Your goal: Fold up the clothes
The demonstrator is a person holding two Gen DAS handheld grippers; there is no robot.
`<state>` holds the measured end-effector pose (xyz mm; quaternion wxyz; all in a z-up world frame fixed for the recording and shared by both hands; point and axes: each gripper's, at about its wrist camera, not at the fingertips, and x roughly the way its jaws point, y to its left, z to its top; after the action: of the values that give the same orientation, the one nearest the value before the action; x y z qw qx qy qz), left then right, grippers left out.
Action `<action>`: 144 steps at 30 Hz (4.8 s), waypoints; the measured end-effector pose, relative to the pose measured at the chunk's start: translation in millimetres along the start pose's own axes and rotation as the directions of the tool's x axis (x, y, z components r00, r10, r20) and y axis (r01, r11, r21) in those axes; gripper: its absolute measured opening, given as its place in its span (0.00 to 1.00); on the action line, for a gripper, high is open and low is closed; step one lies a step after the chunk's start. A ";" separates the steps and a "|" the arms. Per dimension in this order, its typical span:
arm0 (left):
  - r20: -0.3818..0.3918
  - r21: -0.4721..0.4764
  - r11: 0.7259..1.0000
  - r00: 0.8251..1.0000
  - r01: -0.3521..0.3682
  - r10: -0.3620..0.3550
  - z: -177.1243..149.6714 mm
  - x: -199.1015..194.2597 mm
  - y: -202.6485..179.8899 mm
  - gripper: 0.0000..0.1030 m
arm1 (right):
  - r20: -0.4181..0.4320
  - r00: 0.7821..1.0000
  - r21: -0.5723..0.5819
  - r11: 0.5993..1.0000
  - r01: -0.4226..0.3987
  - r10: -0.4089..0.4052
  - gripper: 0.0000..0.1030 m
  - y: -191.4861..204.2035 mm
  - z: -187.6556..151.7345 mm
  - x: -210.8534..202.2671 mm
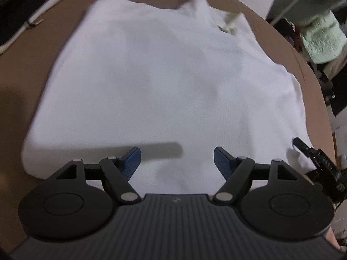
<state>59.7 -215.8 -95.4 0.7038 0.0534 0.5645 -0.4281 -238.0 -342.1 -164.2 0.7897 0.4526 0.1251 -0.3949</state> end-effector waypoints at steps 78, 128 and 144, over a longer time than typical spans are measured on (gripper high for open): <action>0.143 -0.083 0.988 0.979 -0.132 0.143 -7.9 -52.1 56.3 0.63 | -0.096 0.994 -0.994 0.055 -0.093 -0.052 0.08 225.7 -167.1 -7.9; 0.202 -0.021 0.958 0.938 -0.284 0.283 132.7 43.8 95.1 0.67 | -0.452 0.875 -0.383 0.848 -0.366 0.174 0.81 228.9 21.9 93.3; 0.322 -0.170 0.964 0.913 -0.206 0.252 91.3 -11.4 94.7 0.66 | -0.555 0.748 0.044 0.911 -0.411 0.364 0.44 212.2 39.1 251.2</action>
<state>190.8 -201.1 -91.8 0.8380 -0.0025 0.4513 -0.3067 77.1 -443.0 -151.1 0.8018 0.5304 0.2662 -0.0696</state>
